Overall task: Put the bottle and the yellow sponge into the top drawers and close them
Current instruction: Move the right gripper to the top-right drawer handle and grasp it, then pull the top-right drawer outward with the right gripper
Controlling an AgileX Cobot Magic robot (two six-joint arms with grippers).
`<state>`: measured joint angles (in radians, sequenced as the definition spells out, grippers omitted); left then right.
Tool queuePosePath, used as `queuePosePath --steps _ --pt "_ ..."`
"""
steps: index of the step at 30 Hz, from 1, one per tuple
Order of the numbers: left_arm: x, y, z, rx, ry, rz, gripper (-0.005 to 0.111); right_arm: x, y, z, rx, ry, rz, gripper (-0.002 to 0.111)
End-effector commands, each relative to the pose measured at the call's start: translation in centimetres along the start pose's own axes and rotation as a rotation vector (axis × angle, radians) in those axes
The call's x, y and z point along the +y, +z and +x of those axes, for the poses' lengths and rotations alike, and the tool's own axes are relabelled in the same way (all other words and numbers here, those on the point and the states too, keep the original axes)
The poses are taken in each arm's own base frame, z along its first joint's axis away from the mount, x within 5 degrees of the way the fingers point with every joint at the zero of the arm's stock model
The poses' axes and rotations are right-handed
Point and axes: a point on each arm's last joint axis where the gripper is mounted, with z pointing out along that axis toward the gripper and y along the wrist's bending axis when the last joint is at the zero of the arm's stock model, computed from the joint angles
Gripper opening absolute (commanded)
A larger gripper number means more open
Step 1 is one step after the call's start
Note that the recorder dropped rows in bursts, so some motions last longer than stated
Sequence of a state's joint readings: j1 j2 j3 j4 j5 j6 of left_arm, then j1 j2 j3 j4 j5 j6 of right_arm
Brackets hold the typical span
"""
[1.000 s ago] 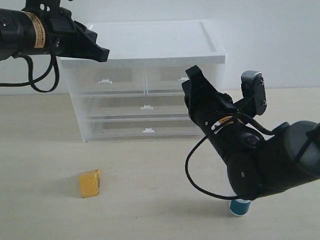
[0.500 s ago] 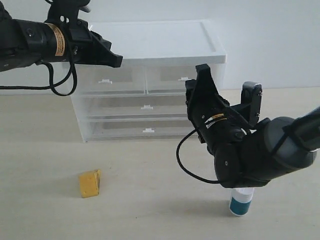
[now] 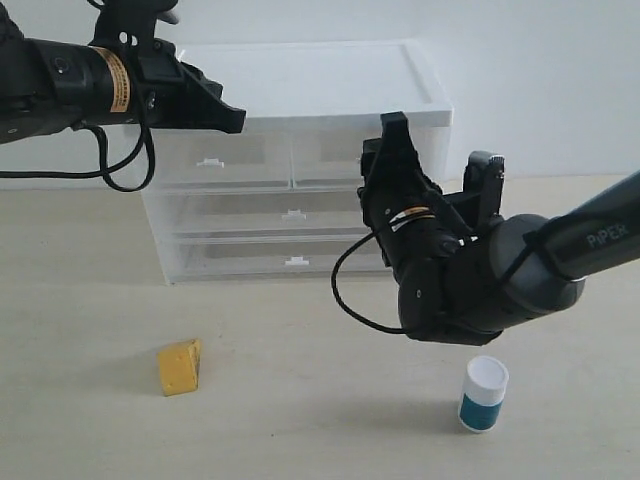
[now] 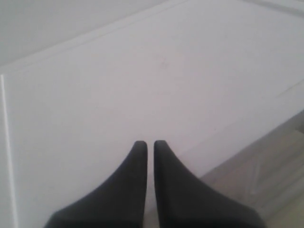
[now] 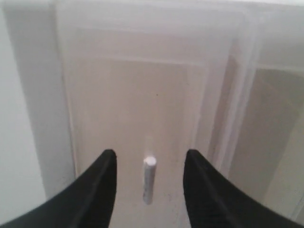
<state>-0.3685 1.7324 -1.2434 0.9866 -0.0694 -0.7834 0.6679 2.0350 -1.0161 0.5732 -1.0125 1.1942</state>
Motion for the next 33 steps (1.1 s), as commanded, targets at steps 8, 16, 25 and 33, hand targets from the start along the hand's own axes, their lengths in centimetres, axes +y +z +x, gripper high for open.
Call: queuePosePath --steps 8,16,25,33 --pt "-0.1 0.0 -0.2 -0.004 -0.014 0.001 0.004 1.3 1.6 -0.1 -0.004 -0.048 0.005 0.04" --pt "-0.1 0.0 -0.1 0.004 -0.014 -0.007 0.004 1.1 1.6 -0.1 -0.004 -0.117 0.017 0.0" --pt "0.0 0.0 -0.1 0.01 -0.014 -0.013 0.004 0.4 -0.3 -0.6 0.031 -0.167 0.033 0.0" --pt "0.0 0.0 -0.1 0.012 -0.014 -0.015 0.004 0.0 -2.4 0.1 0.095 -0.152 0.044 0.0"
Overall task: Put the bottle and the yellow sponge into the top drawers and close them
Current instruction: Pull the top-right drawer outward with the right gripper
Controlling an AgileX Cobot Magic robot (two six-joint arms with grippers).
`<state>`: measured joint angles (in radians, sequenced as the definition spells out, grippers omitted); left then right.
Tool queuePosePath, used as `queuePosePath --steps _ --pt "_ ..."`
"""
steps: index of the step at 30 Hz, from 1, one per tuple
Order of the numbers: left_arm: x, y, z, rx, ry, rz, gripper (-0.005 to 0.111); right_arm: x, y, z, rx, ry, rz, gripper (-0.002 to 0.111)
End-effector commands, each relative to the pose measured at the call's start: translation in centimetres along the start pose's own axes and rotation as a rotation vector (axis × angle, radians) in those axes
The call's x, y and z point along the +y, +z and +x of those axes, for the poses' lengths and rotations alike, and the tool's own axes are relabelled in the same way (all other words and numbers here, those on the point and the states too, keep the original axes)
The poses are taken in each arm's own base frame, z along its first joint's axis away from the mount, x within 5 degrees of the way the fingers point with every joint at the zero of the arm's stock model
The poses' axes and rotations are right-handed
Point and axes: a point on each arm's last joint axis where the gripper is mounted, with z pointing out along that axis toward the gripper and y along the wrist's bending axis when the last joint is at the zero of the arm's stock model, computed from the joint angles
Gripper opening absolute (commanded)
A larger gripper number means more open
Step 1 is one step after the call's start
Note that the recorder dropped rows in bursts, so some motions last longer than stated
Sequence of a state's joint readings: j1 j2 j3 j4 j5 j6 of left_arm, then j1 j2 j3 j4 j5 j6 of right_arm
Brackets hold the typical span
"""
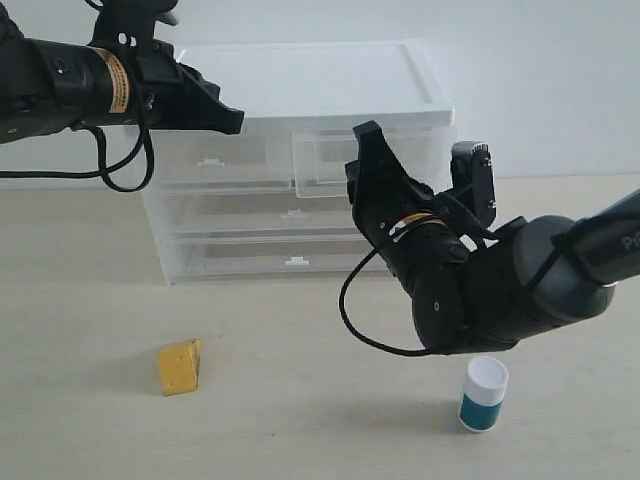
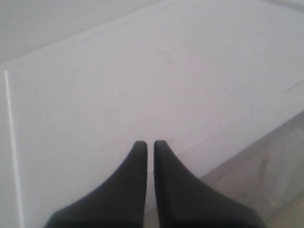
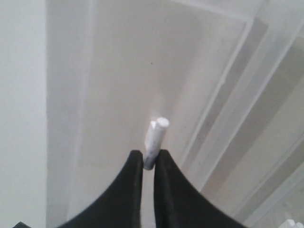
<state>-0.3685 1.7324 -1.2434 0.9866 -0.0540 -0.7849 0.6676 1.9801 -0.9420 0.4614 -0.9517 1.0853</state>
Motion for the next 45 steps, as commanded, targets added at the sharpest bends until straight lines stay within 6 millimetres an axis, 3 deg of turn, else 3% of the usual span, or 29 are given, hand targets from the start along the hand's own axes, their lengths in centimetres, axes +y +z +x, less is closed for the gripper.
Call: queuePosePath --steps 1,9,19,34,37,42,45 --pt "-0.1 0.0 -0.2 0.001 -0.013 -0.004 0.004 -0.3 -1.2 0.4 -0.008 0.031 0.016 0.0" --pt "-0.1 0.0 -0.2 0.001 -0.013 -0.004 0.004 -1.3 -4.1 2.4 0.013 0.025 0.007 0.0" --pt "-0.1 0.0 -0.2 0.001 -0.013 -0.004 0.004 -0.3 -7.2 1.4 -0.003 0.017 -0.021 0.0" --pt "-0.1 0.0 -0.2 0.0 -0.017 -0.003 0.004 -0.1 -9.0 3.9 0.057 0.054 0.0 0.0" --pt "-0.1 0.0 -0.2 0.0 -0.025 -0.003 0.004 -0.1 -9.0 3.9 0.05 0.04 0.004 0.009" --pt "-0.1 0.0 -0.2 0.0 -0.028 -0.003 0.004 0.0 -9.0 4.0 0.064 0.022 -0.008 0.054" --pt "-0.1 0.0 -0.2 0.0 -0.028 -0.003 0.004 0.0 -9.0 4.1 0.075 -0.004 -0.013 0.071"
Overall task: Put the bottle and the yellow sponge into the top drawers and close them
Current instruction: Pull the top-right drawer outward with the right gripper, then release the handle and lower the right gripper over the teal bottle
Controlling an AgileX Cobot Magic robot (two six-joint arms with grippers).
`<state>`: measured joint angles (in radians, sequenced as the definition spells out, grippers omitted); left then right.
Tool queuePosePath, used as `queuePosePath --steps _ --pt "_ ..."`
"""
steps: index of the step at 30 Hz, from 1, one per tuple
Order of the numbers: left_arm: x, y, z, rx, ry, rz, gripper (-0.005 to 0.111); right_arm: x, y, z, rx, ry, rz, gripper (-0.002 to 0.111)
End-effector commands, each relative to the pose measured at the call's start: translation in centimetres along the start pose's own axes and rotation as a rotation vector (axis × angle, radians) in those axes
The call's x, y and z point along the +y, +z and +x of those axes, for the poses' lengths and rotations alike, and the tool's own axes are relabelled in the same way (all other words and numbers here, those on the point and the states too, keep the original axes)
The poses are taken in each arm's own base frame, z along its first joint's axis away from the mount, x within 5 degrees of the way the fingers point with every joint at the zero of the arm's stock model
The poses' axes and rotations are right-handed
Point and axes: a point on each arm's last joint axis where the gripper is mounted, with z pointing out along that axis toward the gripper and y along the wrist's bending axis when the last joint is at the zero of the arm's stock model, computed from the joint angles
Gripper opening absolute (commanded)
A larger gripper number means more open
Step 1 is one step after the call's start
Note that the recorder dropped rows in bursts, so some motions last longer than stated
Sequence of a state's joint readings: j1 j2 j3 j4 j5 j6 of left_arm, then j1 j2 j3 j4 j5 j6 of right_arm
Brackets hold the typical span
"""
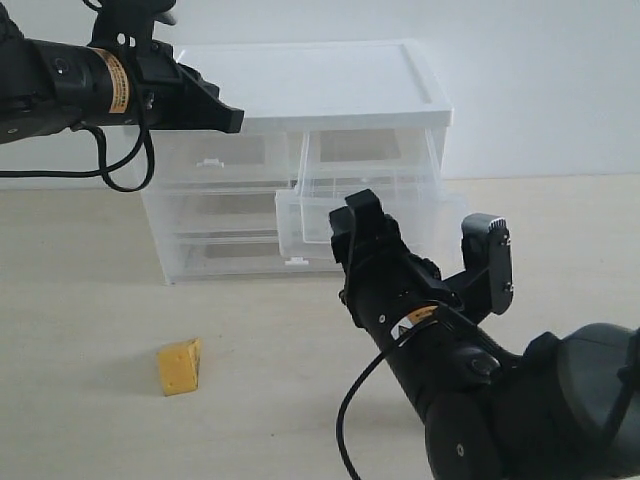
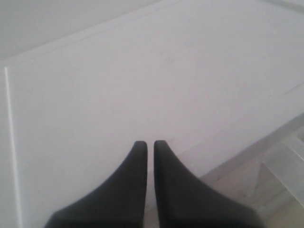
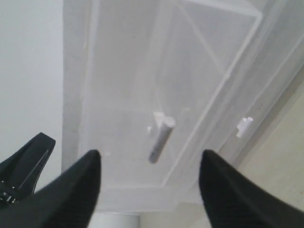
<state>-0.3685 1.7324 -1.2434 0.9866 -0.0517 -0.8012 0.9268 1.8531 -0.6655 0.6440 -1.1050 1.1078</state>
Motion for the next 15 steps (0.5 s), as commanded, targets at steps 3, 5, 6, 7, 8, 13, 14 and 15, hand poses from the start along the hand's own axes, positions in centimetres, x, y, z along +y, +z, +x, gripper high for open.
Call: queuePosePath --steps 3,5,6,7,8,13,14,15 --pt "-0.1 0.0 -0.2 -0.001 -0.012 -0.002 0.004 0.1 -0.4 0.4 0.069 -0.09 -0.031 0.073" --pt "-0.1 0.0 -0.2 -0.001 -0.012 -0.002 0.004 -0.4 -1.0 0.6 0.113 -0.126 -0.029 0.073" --pt "-0.1 0.0 -0.2 -0.001 -0.012 -0.002 0.004 -0.8 -1.3 0.6 0.139 -0.147 -0.023 0.073" --pt "-0.1 0.0 -0.2 -0.001 -0.012 -0.002 0.004 -1.2 -1.7 0.6 0.16 -0.166 -0.012 0.073" --pt "-0.1 0.0 -0.2 -0.001 -0.012 -0.002 0.004 -1.6 -2.2 0.5 0.178 -0.184 -0.007 0.073" --pt "-0.1 0.0 -0.2 -0.001 -0.012 -0.002 0.004 -3.0 -4.4 -0.1 0.234 -0.255 -0.038 0.073" --pt "-0.1 0.0 -0.2 -0.001 -0.012 -0.002 0.004 -3.3 -4.7 -0.2 0.248 -0.265 -0.028 0.073" --pt "-0.1 0.0 -0.2 -0.001 -0.012 -0.002 0.004 -3.7 -5.2 -0.2 0.272 -0.281 -0.017 0.073"
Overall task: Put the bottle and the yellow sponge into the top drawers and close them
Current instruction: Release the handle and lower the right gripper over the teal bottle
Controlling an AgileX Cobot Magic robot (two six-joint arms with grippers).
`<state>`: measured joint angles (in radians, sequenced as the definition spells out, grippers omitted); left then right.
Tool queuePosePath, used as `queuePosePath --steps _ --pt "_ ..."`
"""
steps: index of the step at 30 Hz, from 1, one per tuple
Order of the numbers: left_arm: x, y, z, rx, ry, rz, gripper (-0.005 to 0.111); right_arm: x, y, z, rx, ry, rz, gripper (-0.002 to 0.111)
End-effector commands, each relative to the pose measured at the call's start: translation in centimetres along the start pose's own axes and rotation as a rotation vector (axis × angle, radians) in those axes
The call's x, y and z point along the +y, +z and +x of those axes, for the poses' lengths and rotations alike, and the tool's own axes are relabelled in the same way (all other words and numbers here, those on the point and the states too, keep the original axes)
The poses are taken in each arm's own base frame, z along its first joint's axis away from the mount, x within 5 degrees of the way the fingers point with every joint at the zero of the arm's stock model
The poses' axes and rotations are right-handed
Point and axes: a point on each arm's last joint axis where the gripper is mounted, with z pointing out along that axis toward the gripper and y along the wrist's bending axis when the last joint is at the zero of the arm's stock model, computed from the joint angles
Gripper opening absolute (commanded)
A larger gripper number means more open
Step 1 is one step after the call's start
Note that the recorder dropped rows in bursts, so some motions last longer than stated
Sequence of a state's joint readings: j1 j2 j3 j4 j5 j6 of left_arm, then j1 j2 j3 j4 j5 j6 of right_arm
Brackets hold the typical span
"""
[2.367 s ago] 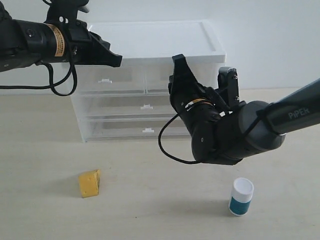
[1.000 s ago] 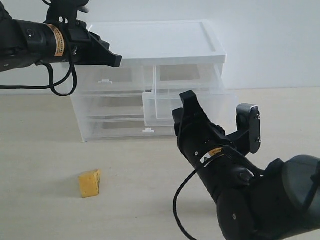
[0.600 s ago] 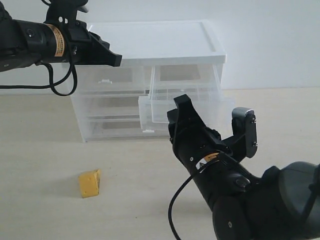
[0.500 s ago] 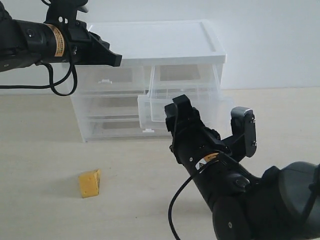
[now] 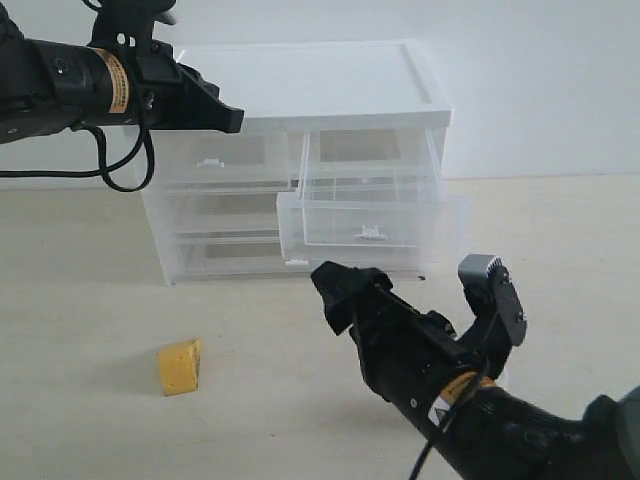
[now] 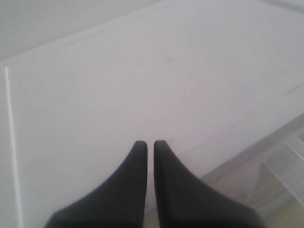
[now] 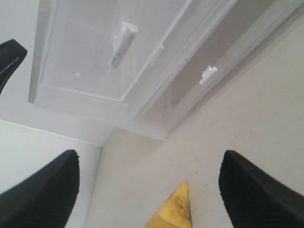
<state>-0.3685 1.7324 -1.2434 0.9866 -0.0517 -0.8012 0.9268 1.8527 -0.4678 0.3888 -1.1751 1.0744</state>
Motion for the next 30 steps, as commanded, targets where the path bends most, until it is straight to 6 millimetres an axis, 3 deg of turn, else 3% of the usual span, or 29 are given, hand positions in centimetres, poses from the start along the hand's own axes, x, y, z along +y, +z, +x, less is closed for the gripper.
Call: queuePosePath --steps 1,5,7,8,9,12,17,21,25,30 --pt "-0.1 0.0 -0.2 -0.001 -0.012 -0.002 0.004 -0.6 -1.8 0.2 0.07 -0.063 -0.025 0.073" --pt "-0.1 0.0 -0.2 -0.001 -0.014 -0.002 0.004 1.1 -2.3 0.8 0.162 -0.259 -0.142 0.061" --pt "-0.1 0.0 -0.1 0.002 -0.014 -0.005 0.004 2.3 -2.7 1.0 0.192 -0.383 -0.228 0.048" --pt "0.0 0.0 -0.1 0.012 -0.014 -0.016 0.004 3.4 -3.1 0.6 0.167 -0.485 -0.286 0.031" --pt "0.1 0.0 0.0 0.019 -0.014 -0.023 0.004 4.0 -3.3 0.3 0.146 -0.523 -0.311 0.023" --pt "0.2 0.0 0.2 0.037 -0.014 -0.041 0.004 4.9 -3.8 -0.2 0.13 -0.744 -0.313 0.0" --pt "0.3 0.0 0.2 0.041 -0.012 -0.046 0.004 5.8 -4.5 -1.3 0.178 -1.058 -0.199 0.0" --pt "0.3 0.0 0.2 0.042 -0.01 -0.046 0.004 8.3 -5.2 -2.6 0.36 -1.316 -0.073 0.0" --pt "0.3 0.0 0.2 0.042 -0.01 -0.046 0.004 10.4 -5.7 -5.2 0.621 -1.309 -0.002 0.0" --pt "0.3 0.0 0.2 0.042 -0.01 -0.046 0.004 9.4 -6.2 -8.9 0.863 -1.231 0.17 0.0"
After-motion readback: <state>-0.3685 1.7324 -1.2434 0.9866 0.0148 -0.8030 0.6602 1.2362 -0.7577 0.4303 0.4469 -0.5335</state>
